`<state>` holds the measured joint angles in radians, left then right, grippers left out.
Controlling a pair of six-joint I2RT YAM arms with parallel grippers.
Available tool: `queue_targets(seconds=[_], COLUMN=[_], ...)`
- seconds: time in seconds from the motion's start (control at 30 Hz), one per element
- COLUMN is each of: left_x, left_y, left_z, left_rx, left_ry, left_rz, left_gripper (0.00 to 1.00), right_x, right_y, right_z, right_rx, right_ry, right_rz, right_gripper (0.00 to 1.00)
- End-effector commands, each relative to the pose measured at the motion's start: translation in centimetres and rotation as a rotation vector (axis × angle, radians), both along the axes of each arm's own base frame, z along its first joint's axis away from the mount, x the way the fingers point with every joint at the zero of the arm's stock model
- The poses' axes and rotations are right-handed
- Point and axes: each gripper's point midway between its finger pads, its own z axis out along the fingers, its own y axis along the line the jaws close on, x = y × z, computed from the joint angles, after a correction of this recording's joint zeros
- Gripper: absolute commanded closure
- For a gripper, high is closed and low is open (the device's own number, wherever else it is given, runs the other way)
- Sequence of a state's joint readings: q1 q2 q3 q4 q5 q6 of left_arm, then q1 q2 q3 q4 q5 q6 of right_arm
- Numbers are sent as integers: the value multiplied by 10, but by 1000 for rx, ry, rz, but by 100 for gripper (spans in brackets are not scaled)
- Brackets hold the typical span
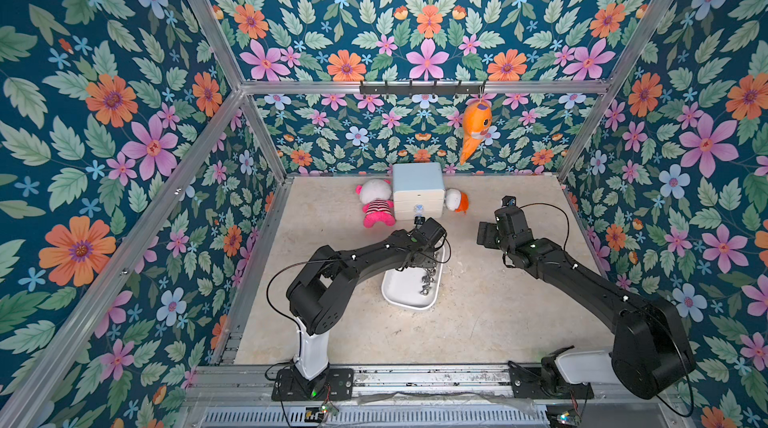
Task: Take out the wing nut from the storage box
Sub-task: Pick up the wing nut from the storage box.
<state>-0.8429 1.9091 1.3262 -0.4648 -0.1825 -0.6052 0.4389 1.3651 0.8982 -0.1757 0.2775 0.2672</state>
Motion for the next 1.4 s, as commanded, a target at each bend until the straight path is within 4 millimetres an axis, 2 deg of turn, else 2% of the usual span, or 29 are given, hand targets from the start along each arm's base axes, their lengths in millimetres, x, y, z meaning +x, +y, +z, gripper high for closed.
queue_targets(seconds=[0.0,0.33,0.83,1.37], left_x=[3,3,10,7], left_y=[4,-2,-8,-2], left_z=[-4,-9,-15,-21], left_rx=[28,15,26,55], left_ry=[-1,14,9,18], left_rz=[10,-11,-25,-22], left_gripper=[61,72,81,82], right_x=[1,2,0,-1], right_y=[-2,-5,-6,-9], right_z=[3,1,-4,-5], right_rx=[10,7,10,15], right_ry=[-10,-8,0,1], right_rz=[-9,-21,-29,-35], right_gripper=[9,9,9,9])
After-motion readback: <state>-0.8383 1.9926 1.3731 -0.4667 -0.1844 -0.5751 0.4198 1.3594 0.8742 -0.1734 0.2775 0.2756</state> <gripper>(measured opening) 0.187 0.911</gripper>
